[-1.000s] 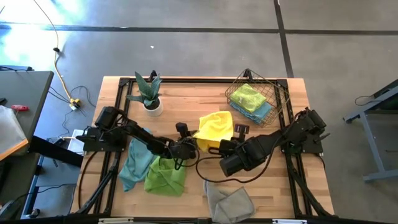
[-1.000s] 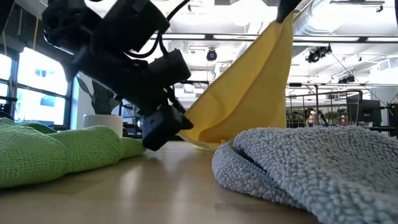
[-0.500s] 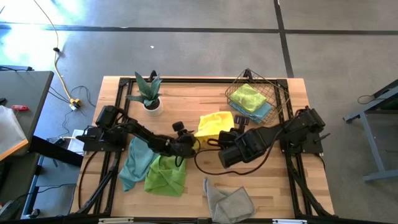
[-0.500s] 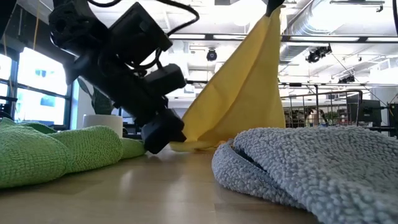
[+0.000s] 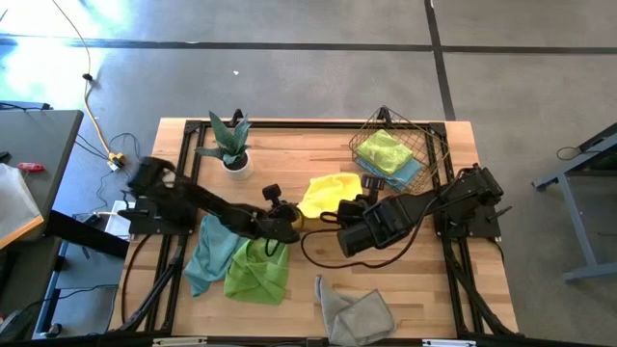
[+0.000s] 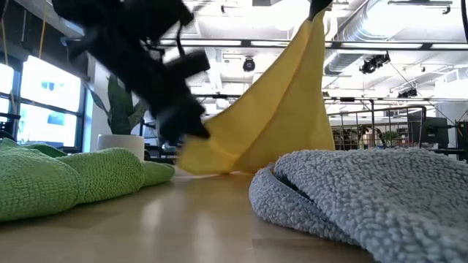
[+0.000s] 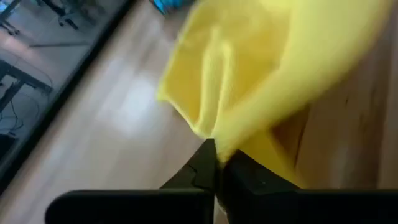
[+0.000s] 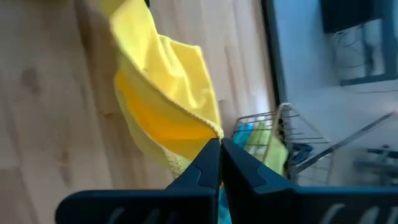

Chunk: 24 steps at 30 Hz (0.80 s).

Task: Fold microfiber towels
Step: Fold the yellow towel

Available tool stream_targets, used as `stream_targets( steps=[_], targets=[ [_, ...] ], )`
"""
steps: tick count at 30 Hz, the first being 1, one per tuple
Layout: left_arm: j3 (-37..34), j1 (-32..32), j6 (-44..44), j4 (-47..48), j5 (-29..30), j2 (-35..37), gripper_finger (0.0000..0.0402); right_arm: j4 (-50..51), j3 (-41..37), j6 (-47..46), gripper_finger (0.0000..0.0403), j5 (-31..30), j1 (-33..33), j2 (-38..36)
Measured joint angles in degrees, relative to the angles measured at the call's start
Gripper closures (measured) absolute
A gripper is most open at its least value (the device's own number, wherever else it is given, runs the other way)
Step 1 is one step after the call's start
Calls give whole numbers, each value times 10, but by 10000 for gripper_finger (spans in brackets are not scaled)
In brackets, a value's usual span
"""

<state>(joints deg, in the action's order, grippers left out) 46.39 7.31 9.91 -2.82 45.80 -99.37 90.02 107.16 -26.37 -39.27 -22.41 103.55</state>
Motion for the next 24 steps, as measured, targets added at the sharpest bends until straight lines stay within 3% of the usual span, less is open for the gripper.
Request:
stream_targets(
  steps=[6,13,19,24],
  targets=[
    [-1,7,-2,141,-8,164,400,-4,0,41,403,-58,9,-1],
    [-1,6,-1,228,-53,314,400,-32,-1,113,403,-93,29,-2],
    [0,6,-1,228,-74,357,401,-70,-11,102,403,-134,30,-52],
    [-1,6,-5,227,-103,356,401,-195,-121,93,403,-125,24,-129]
  ],
)
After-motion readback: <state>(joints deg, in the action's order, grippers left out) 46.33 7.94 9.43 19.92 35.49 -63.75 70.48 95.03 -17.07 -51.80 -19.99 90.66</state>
